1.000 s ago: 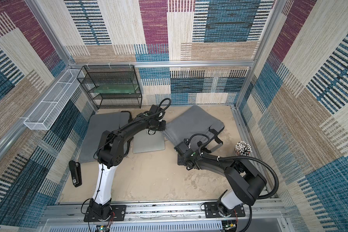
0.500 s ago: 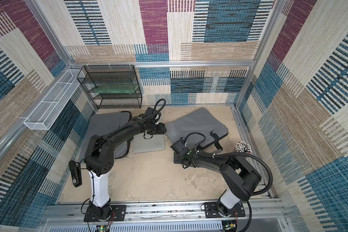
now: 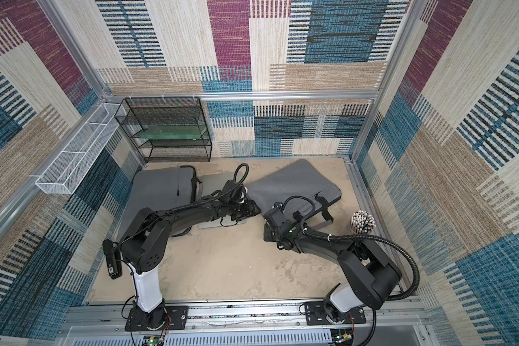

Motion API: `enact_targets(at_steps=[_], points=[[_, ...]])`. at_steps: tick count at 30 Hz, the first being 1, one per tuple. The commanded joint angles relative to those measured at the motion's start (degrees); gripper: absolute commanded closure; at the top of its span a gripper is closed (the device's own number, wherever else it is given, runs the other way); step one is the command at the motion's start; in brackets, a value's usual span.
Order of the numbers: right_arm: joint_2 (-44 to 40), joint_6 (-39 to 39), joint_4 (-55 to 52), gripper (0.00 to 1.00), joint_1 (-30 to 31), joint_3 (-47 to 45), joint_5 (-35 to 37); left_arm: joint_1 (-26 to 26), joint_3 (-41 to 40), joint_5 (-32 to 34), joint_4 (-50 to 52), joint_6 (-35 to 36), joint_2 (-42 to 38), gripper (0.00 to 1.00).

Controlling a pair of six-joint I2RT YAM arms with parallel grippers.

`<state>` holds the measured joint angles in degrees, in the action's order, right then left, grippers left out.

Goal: Open the zippered laptop bag and take out the laptop
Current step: Unzip the zipper on the zippered laptop bag.

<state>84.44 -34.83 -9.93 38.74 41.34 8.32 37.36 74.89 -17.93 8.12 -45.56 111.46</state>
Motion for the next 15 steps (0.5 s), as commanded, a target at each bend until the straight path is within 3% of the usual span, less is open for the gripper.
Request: enact_targets(at_steps=[1, 15], points=[[-0.95, 1.69, 6.30, 1.00, -1.00, -0.19, -1.49, 1.15, 1.33, -1.94, -4.17, -3.52, 1.67, 0.37], [-2.71, 3.19, 7.54, 1.00, -1.91, -0.21, -3.87, 2.63, 4.91, -2.90, -4.24, -5.77, 6.61, 0.39]])
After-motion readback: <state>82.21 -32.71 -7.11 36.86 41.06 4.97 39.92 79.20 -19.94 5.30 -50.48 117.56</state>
